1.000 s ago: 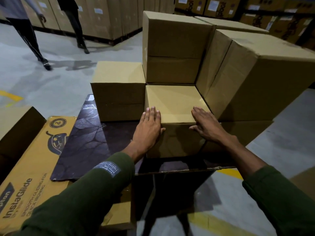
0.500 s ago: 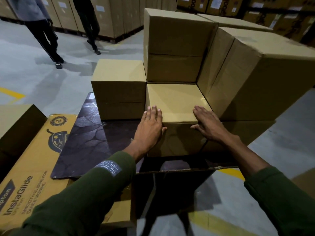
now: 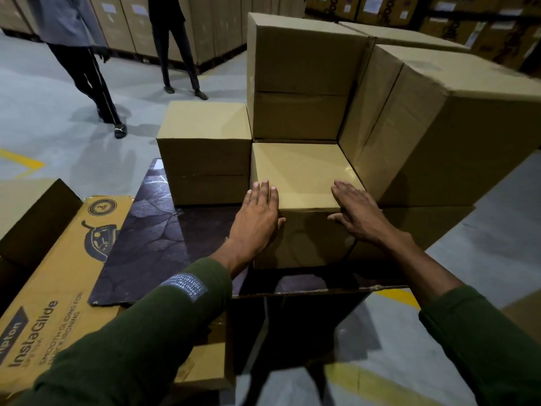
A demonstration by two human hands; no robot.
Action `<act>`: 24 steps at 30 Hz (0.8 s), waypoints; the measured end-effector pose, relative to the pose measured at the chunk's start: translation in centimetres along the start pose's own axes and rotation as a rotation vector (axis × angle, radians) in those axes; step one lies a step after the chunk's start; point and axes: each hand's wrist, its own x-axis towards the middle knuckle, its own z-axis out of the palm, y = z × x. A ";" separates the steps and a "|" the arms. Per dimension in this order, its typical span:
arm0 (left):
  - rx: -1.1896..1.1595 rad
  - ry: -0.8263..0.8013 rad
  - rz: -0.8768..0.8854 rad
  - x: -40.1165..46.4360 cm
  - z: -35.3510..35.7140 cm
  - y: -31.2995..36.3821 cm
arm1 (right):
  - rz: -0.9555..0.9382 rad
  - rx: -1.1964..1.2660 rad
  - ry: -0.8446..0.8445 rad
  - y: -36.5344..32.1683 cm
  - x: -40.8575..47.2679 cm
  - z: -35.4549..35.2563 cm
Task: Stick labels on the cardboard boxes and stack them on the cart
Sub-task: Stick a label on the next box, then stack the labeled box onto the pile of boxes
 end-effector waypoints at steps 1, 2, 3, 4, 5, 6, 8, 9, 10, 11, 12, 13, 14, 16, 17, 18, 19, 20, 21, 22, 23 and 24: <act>0.005 0.002 -0.002 0.0 0.0 0.0 | 0.000 0.000 0.001 0.0 0.0 0.0; 0.007 0.002 -0.003 0.0 -0.1 0.1 | 0.001 0.001 0.001 0.0 0.0 0.0; 0.007 -0.001 -0.003 -0.1 -0.1 0.1 | 0.001 0.002 0.000 0.1 0.0 -0.1; 0.006 -0.004 -0.003 -0.1 -0.2 0.1 | 0.000 0.004 0.001 0.1 0.0 -0.1; 0.004 -0.006 -0.004 -0.1 -0.2 0.2 | -0.001 0.005 0.003 0.1 0.0 -0.1; 0.002 -0.005 -0.006 -0.1 -0.2 0.2 | -0.004 0.004 0.009 0.1 0.0 -0.1; -0.003 -0.004 -0.012 -0.1 -0.1 0.3 | -0.009 -0.004 0.020 0.0 -0.1 0.0; -0.003 -0.004 -0.015 -0.1 -0.1 0.3 | -0.011 -0.009 0.025 0.0 -0.1 0.1; -0.002 -0.004 -0.019 -0.1 -0.1 0.3 | -0.015 -0.017 0.031 0.0 -0.1 0.2; -0.003 -0.002 -0.022 -0.1 -0.1 0.4 | -0.018 -0.026 0.033 0.0 -0.1 0.2; -0.006 -0.001 -0.024 -0.1 -0.1 0.4 | -0.019 -0.034 0.032 0.0 -0.1 0.2; -0.009 -0.002 -0.026 -0.2 -0.2 0.5 | -0.020 -0.038 0.029 0.0 -0.1 0.2; -0.010 -0.003 -0.027 -0.2 -0.2 0.5 | -0.022 -0.041 0.025 0.1 -0.1 0.2; -0.008 -0.004 -0.028 -0.3 -0.3 0.7 | -0.029 -0.053 0.018 0.1 -0.1 0.2; -0.006 -0.003 -0.029 -0.3 -0.4 0.7 | -0.033 -0.063 0.013 0.2 -0.2 0.2; -0.005 -0.004 -0.030 -0.3 -0.4 0.7 | -0.035 -0.072 0.007 0.2 -0.1 0.2; -0.005 -0.007 -0.031 -0.3 -0.4 0.7 | -0.034 -0.078 -0.002 0.2 -0.1 0.2; -0.004 -0.012 -0.032 -0.4 -0.4 0.7 | -0.032 -0.084 -0.010 0.2 -0.1 0.2; -0.003 -0.017 -0.033 -0.4 -0.4 0.7 | -0.030 -0.090 -0.018 0.2 -0.1 0.2; -0.002 -0.022 -0.034 -0.4 -0.4 0.7 | -0.028 -0.097 -0.022 0.2 0.0 0.2; -0.001 -0.029 -0.036 -0.4 -0.4 0.8 | -0.027 -0.104 -0.023 0.2 -0.1 0.2; 0.002 -0.034 -0.038 -0.4 -0.4 0.8 | -0.027 -0.110 -0.021 0.2 -0.1 0.2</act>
